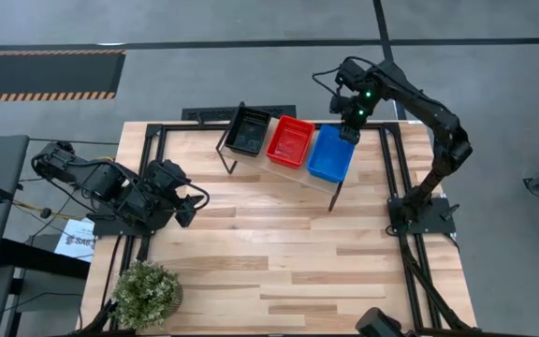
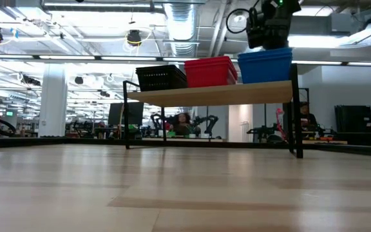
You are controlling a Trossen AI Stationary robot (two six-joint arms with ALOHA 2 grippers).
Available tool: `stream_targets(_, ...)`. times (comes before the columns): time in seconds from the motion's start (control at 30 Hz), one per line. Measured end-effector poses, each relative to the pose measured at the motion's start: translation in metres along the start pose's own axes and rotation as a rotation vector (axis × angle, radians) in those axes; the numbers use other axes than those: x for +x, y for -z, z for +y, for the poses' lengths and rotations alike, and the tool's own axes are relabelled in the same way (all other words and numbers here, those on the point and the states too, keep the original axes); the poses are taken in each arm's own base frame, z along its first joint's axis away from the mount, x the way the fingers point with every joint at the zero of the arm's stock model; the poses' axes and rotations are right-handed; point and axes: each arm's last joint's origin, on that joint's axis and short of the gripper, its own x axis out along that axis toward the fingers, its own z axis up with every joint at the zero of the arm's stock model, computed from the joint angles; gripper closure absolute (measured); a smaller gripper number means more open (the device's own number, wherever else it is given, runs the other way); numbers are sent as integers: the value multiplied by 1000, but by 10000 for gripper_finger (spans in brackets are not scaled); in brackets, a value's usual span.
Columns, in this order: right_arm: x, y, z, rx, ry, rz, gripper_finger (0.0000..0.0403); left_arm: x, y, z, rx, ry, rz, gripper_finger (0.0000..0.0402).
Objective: Stack baskets on shelf by color
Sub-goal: Stack the blue bin on the blue bins on the shelf, then return to Home Position
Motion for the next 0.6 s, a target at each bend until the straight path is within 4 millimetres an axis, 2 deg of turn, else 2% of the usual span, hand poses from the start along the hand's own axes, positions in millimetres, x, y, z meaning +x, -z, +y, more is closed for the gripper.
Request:
stream_targets(0.3, -3, 2, 1, 0, -5, 13, 266, 0, -1, 0, -1, -11, -22, 120)
stream_targets(0.47, -25, 0, 6, -7, 17, -34, 241, 1, -8, 1, -22, 12, -58, 120)
stream_targets(0.6, -55, 1, 14, 9, 58, -146, 234, -7, -24, 6, -27, 79, -147, 120)
